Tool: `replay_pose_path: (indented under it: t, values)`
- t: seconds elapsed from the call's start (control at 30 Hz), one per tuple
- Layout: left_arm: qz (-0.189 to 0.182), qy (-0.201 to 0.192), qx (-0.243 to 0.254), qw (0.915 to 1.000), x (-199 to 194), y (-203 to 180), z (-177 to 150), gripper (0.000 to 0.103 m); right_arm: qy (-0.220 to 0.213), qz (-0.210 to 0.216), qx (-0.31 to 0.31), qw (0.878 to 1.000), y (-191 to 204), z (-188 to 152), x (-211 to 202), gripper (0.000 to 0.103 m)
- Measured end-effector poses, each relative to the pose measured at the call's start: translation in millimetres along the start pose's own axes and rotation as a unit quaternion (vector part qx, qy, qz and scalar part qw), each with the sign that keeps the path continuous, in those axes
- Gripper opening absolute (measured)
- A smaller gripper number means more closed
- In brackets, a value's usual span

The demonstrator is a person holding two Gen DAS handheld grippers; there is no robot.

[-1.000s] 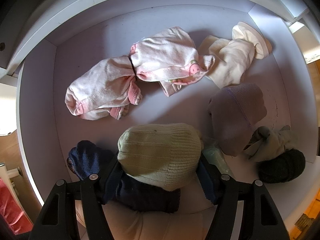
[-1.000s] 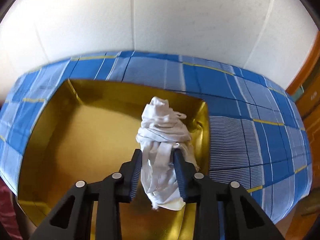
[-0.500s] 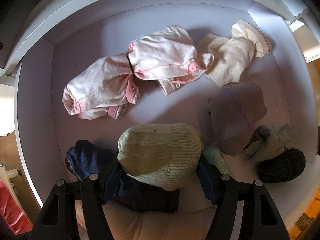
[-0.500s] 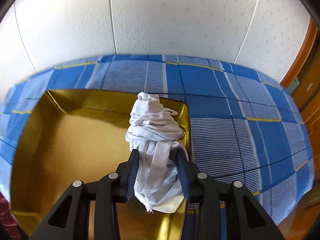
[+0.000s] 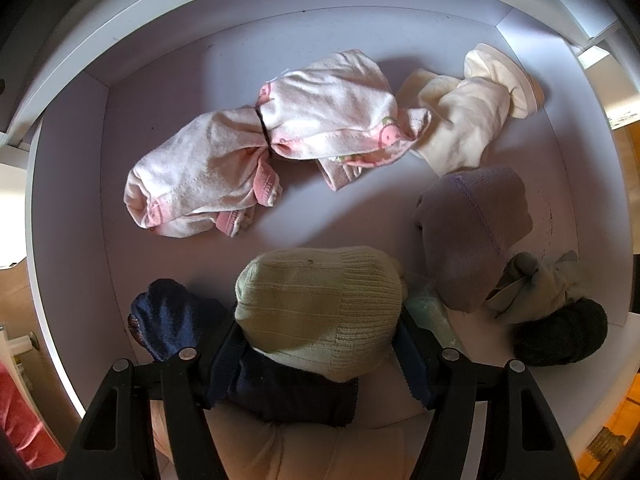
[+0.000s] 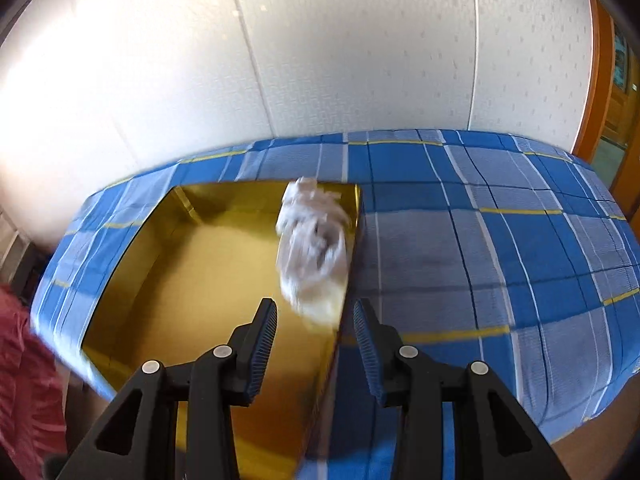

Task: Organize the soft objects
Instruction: 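Move the right tool back down over the drawer of clothes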

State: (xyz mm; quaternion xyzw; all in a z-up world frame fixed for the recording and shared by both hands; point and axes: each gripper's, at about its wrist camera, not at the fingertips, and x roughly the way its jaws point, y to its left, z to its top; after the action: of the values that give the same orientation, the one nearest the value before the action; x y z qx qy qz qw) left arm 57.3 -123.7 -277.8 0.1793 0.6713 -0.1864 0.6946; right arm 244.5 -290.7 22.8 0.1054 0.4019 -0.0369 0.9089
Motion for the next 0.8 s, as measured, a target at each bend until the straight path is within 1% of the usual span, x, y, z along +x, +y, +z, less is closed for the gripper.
replay_pose_path:
  t: [0.27,0.3,0.33,0.4,0.43,0.53,0.57,0.6,0.63,0.7,0.73,0.8]
  values:
    - [-0.003,0.002,0.000,1.0000,0,2,-3,0.069,0.005,0.035,-0.023,0.999,-9,-80,-35,0.040]
    - [-0.003,0.002,-0.001,1.0000,0,3,-4,0.069,0.008,0.039,-0.027,0.999,-8,-90,-35,0.040]
    - [-0.004,0.002,-0.002,1.0000,0,4,-5,0.069,0.019,0.047,-0.036,0.998,-7,-107,-34,0.040]
    - [-0.004,0.001,-0.003,1.0000,1,5,-5,0.069,0.039,0.055,-0.045,0.997,-5,-130,-30,0.040]
    - [-0.005,0.001,-0.004,1.0000,2,6,-6,0.069,0.060,0.060,-0.048,0.995,-5,-148,-22,0.040]
    - [-0.010,-0.001,-0.009,0.9999,2,9,-7,0.067,0.108,0.064,-0.032,0.992,-8,-181,1,0.040]
    - [-0.014,-0.002,-0.012,0.9998,1,11,-8,0.067,0.136,0.062,-0.026,0.988,-9,-193,15,0.040]
    - [-0.019,-0.004,-0.016,0.9997,-2,15,-9,0.067,0.154,0.057,-0.026,0.986,-9,-201,26,0.040]
    - [-0.028,-0.006,-0.024,0.9993,-4,18,-9,0.067,0.183,0.043,-0.033,0.982,-8,-215,43,0.040]
    - [-0.039,-0.010,-0.039,0.9984,-7,27,-9,0.067,0.228,0.023,-0.049,0.972,-7,-230,67,0.041]
    - [-0.047,-0.013,-0.049,0.9976,-9,31,-10,0.067,0.262,0.007,-0.065,0.963,-6,-242,83,0.041]
    - [-0.066,-0.016,-0.072,0.9951,-12,42,-10,0.067,0.304,0.002,-0.073,0.950,-5,-258,98,0.042]
